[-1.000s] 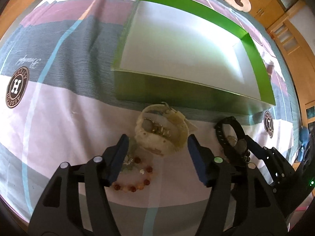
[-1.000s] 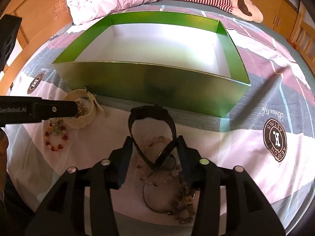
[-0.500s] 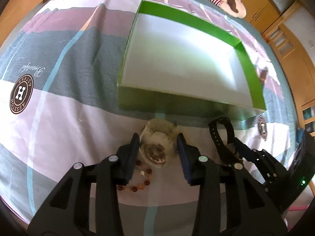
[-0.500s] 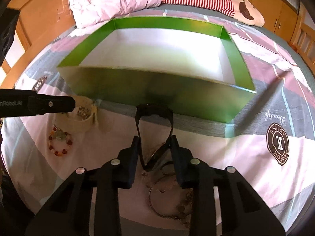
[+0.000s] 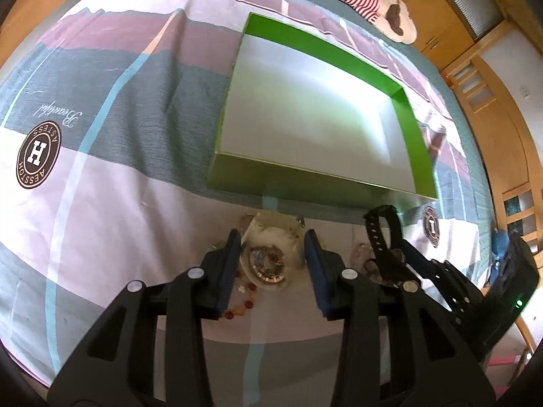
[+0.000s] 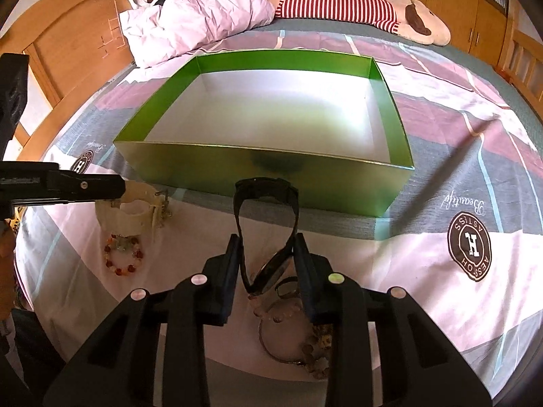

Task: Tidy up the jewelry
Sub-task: 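Lift both watches and carry them toward the green box with both tools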

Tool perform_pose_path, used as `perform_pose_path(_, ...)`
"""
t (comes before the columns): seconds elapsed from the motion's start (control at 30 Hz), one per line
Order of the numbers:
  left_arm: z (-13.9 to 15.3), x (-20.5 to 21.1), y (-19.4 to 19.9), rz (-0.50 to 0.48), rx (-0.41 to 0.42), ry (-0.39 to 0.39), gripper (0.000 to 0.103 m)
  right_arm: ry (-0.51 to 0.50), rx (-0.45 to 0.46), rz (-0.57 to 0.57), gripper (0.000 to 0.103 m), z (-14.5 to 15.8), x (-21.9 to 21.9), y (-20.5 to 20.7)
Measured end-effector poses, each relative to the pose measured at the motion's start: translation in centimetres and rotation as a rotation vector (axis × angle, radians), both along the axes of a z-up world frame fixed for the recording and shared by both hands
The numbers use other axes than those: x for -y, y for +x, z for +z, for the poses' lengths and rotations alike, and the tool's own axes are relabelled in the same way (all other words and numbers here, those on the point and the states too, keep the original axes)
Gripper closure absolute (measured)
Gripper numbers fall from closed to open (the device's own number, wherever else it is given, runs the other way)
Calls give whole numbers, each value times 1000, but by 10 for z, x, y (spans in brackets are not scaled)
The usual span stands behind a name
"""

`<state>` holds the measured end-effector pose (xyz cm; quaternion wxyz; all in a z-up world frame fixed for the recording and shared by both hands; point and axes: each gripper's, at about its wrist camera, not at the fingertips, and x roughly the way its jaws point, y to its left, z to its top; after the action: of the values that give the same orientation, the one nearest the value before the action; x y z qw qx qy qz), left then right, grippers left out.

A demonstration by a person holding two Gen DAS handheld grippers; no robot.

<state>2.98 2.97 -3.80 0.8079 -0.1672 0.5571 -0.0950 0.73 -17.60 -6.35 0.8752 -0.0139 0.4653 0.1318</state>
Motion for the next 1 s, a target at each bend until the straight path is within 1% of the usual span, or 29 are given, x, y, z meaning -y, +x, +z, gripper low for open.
perform_pose_path(0.13, 7, 1, -5, -25, 14, -28, 64, -6, 1, 4, 71, 0, -2, 0)
perform_pose_path(0.4, 8, 3, -6, -25, 16, -14, 64, -10, -4, 8, 71, -2, -5, 3)
perform_pose_path(0.73, 16, 4, -10, -45, 43, -34, 65, 0, -4, 9, 71, -1, -3, 1)
perform_pose_path(0.9, 17, 5, -11, -54, 45, -34, 65, 9, 1, 8, 71, 2, -2, 0)
perform_pose_path(1.0, 23, 5, -12, -54, 60, -39, 65, 21, 12, 13, 71, 11, -2, -3)
